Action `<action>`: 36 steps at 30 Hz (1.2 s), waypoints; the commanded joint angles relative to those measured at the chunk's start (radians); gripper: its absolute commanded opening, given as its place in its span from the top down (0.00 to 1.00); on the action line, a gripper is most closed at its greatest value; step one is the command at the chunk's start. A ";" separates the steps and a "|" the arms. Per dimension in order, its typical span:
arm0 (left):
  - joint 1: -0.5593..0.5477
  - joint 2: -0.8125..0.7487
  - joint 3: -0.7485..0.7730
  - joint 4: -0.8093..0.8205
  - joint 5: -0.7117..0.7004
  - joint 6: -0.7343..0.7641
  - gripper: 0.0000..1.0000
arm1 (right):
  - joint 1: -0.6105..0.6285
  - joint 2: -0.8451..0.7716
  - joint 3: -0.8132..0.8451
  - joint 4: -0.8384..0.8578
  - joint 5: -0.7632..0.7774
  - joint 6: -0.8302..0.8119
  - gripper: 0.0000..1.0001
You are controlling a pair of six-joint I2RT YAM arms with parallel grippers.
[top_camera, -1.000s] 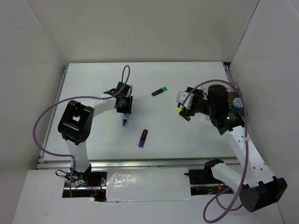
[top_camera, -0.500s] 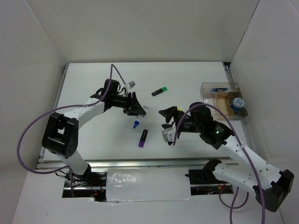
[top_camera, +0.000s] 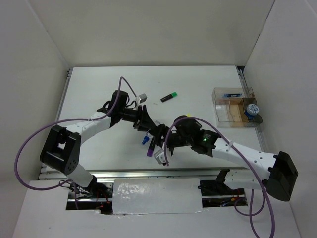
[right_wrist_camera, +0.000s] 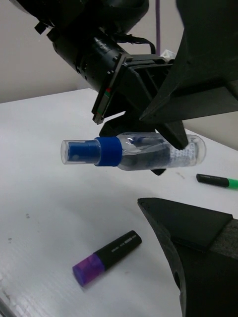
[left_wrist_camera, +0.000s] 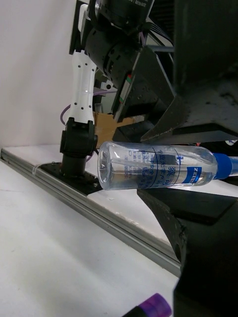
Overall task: Sort the stationery into containers
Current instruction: Pick up the stationery from the center of the board, then place the stationery in the storage box.
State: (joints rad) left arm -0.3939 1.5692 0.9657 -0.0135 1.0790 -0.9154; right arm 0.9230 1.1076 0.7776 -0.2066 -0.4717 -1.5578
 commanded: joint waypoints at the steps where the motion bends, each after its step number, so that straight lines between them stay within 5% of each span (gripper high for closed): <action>1: -0.014 -0.038 -0.004 0.085 0.055 -0.057 1.00 | 0.022 0.038 0.020 0.119 0.031 -0.024 0.35; 18: -0.045 -0.064 0.001 0.055 0.045 -0.017 0.98 | -0.064 0.117 0.029 0.148 -0.001 -0.018 0.65; 19: -0.046 -0.064 0.001 0.053 0.044 -0.008 0.75 | -0.065 0.110 0.034 0.147 -0.007 -0.001 0.70; 22: -0.046 -0.072 0.024 0.017 0.003 0.045 0.26 | -0.061 0.083 0.029 0.162 -0.015 0.054 0.90; 23: -0.045 -0.071 0.040 -0.034 -0.016 0.081 0.01 | -0.059 0.074 0.023 0.171 -0.015 0.073 0.99; 30: 0.022 -0.093 0.200 -0.328 -0.345 0.398 0.01 | -0.068 -0.116 0.035 0.067 0.091 0.360 1.00; 33: 0.092 -0.141 0.174 -0.290 -0.565 0.400 0.01 | -0.162 -0.152 0.078 -0.007 0.168 0.560 1.00; 36: 0.109 -0.205 0.108 -0.188 -0.681 0.403 0.01 | -0.401 -0.071 0.265 -0.214 0.174 0.957 1.00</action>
State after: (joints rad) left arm -0.2958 1.4254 1.1183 -0.2531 0.5911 -0.5751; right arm 0.6666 0.9863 0.8753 -0.2596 -0.3679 -1.0008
